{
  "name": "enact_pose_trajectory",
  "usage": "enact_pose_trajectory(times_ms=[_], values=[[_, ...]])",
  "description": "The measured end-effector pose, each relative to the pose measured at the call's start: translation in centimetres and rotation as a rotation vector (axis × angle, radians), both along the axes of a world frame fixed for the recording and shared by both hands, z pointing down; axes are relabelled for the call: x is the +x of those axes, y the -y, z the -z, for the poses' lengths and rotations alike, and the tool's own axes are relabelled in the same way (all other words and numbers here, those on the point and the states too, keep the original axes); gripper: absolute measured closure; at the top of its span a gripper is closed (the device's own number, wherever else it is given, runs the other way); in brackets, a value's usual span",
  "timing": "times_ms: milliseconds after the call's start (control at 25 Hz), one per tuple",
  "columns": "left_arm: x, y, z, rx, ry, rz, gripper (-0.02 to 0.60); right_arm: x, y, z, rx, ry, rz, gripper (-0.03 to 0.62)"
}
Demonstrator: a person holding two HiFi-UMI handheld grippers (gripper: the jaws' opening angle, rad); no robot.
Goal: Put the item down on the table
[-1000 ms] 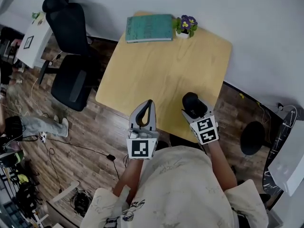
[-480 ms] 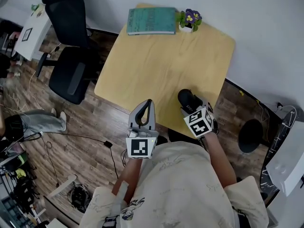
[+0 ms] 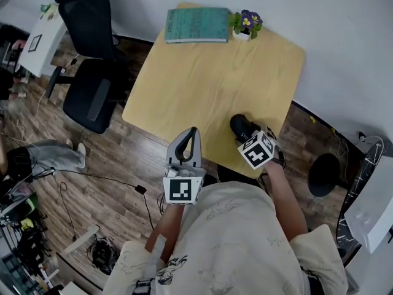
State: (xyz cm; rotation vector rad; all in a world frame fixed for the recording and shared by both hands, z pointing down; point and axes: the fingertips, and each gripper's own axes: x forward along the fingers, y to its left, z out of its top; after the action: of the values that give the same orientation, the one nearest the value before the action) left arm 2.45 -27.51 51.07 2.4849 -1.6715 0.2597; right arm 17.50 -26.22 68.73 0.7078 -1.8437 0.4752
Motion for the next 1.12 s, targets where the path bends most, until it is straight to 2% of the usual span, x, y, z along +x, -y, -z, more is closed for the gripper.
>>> enact_pose_trajectory(times_ms=[240, 600, 760, 880, 1120], values=[[0.05, 0.07, -0.1, 0.007, 0.0, -0.005, 0.574, 0.1, 0.05, -0.08, -0.012, 0.05, -0.029, 0.243], [0.17, 0.01, -0.15, 0.003, 0.001, -0.013, 0.574, 0.02, 0.04, -0.08, -0.01, 0.051, -0.03, 0.243], [0.25, -0.2, -0.3, -0.034, 0.011, -0.011, 0.574, 0.02, 0.04, -0.01, -0.005, 0.055, -0.027, 0.243], [0.38, -0.18, -0.08, -0.015, 0.017, -0.019, 0.574, 0.19, 0.05, -0.03, 0.0, 0.048, -0.035, 0.241], [0.51, -0.26, 0.36, 0.008, 0.015, -0.026, 0.574, 0.36, -0.14, 0.31, 0.018, 0.028, -0.026, 0.198]])
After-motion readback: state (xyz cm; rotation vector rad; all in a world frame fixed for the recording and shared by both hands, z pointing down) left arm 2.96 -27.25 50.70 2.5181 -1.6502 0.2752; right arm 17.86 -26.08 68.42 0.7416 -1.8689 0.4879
